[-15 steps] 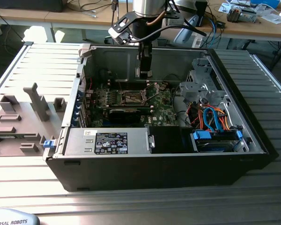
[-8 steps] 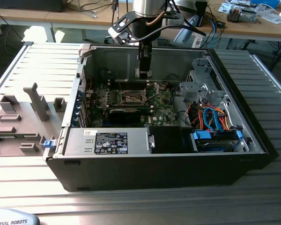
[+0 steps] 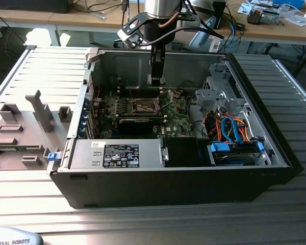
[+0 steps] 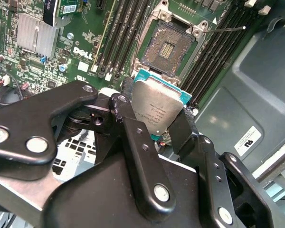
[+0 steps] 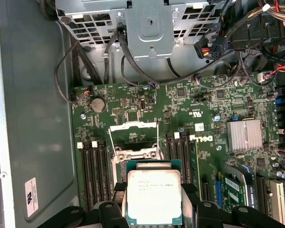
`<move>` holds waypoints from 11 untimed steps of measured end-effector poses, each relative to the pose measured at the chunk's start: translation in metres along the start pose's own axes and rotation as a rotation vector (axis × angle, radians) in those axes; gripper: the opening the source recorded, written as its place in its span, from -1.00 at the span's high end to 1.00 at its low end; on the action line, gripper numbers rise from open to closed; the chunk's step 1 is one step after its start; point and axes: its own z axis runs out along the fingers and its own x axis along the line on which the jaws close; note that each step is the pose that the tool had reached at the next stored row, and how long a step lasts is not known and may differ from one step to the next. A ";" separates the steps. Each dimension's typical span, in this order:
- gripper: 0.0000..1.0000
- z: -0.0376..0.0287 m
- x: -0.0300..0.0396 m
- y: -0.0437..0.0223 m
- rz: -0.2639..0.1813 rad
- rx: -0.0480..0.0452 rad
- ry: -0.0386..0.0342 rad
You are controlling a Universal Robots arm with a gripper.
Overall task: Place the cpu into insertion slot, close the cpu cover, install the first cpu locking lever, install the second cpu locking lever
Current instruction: 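Place the cpu into insertion slot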
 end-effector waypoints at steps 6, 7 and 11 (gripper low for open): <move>-0.08 0.0001 0.0000 0.0000 0.018 0.0004 -0.0004; -0.08 0.0001 0.0000 0.0000 0.021 0.0004 -0.0004; -0.08 0.0002 0.0000 0.0000 0.031 0.0007 -0.0006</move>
